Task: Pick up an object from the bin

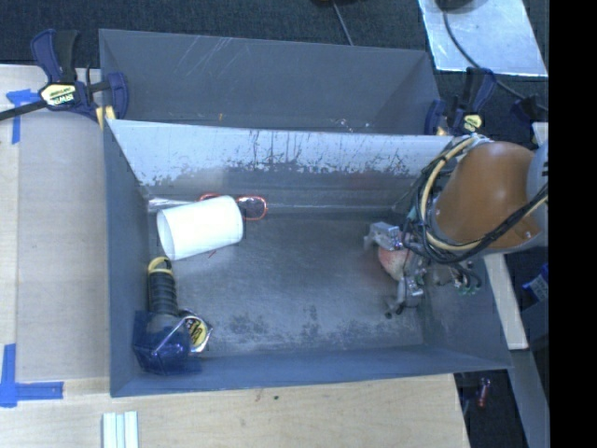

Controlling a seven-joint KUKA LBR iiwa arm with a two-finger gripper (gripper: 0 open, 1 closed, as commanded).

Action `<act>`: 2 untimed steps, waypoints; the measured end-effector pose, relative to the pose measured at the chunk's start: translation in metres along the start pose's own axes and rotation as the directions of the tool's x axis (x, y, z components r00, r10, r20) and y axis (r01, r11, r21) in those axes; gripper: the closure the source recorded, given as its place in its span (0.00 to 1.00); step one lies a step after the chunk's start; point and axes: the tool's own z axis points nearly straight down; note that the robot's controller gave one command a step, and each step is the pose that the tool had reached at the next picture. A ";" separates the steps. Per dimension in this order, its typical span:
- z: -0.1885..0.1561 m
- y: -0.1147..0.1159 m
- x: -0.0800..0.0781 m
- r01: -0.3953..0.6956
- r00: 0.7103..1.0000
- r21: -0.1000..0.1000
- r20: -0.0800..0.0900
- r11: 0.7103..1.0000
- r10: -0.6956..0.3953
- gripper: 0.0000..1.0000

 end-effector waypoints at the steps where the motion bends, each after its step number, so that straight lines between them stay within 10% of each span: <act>1: -0.021 0.004 0.004 0.011 1.000 -0.004 -0.012 1.000 -0.011 0.00; 2: -0.023 -0.008 0.023 0.139 0.990 -0.001 -0.002 0.990 -0.139 0.00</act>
Offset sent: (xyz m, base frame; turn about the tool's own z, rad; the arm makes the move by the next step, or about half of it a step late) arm -0.0339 -0.0187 -0.0004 -0.1859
